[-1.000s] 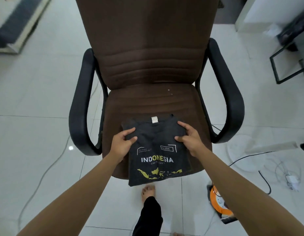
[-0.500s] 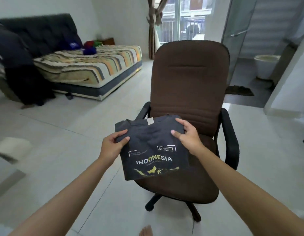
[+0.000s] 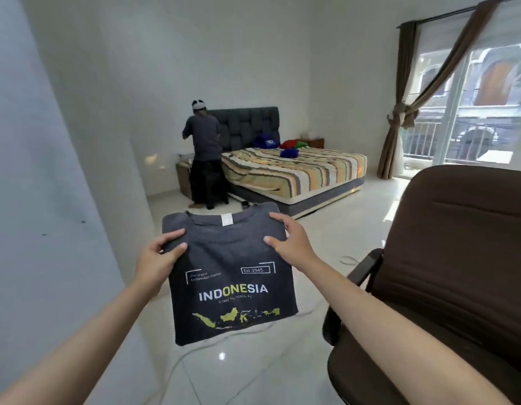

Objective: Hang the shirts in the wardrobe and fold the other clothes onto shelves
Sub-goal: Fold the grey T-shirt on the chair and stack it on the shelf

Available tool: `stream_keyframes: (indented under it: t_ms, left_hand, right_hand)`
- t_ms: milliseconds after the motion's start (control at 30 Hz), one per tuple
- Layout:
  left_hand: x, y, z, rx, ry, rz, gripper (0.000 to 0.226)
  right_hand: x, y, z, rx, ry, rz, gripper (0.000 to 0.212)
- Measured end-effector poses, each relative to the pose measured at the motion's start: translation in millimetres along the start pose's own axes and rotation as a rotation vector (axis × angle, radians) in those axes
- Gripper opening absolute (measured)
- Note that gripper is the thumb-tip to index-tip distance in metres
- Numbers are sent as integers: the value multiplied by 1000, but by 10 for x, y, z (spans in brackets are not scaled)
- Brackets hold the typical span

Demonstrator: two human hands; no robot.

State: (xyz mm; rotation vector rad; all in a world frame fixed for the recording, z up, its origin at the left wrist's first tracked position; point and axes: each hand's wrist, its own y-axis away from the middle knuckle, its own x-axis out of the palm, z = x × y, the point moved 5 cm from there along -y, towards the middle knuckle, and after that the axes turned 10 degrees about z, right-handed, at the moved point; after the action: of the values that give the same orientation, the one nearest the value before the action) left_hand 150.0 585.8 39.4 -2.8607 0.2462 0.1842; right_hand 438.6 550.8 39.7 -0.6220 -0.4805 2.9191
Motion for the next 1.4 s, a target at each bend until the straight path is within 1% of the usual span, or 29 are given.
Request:
stream_keyframes:
  t_ms: [133,267,433,567,633,767,867,933,1033,1133,1200,1300,1400]
  left_hand:
    - [-1171,130,-191,37,-77,-134,41]
    - [-2203,368,-341,53,-147,-282,47]
    - [-3174,731,-529,63,-245,-440,52]
    - [-3758,972,-645,89,-238,-577,59]
    - [-3968,1047,-675,87,-216,-631,62]
    - [-4344,1103,-683,76,-205,-729,68]
    - [-4487,1096,-704,104,-139,-844,69]
    - [-4531,1091,-716,130,-124,-924,70]
    - [-4598,1114,-787,146,-217,-1028,72]
    - [-4671,1152,-968,154,-340,-1143,73]
    - [-4733,1150,-1157,162,-408,-1211,73]
    - [-4874,1145,-1505,193,-505,-1299,75]
    - [-5057,1170,-1873,240,-550,-1388,76]
  right_hand:
    - [1075,-576,498,-75,-149,174,57]
    - [2095,-995,973,-142,-319,334,59]
    - [3227,-1355,1594,-168,-555,517,62]
    - [3937,-1575,2098,-220,-693,693,65]
    - [4232,-1678,2305,-263,-736,785,70]
    - [4775,-1967,2619,-379,-740,930,67]
    - [5107,-2207,2807,-443,-748,1020,68]
    - [5301,-2353,2928,-475,-750,1073,73]
    - [5558,-2517,3126,-518,-772,1153,76]
    - [5817,-2641,3413,-581,-802,1227,69]
    - [5964,-2700,3652,-606,-831,1257,67]
    - [6182,-2759,4056,-581,-902,1334,65]
    - [6345,-2787,4531,-588,-958,1419,62]
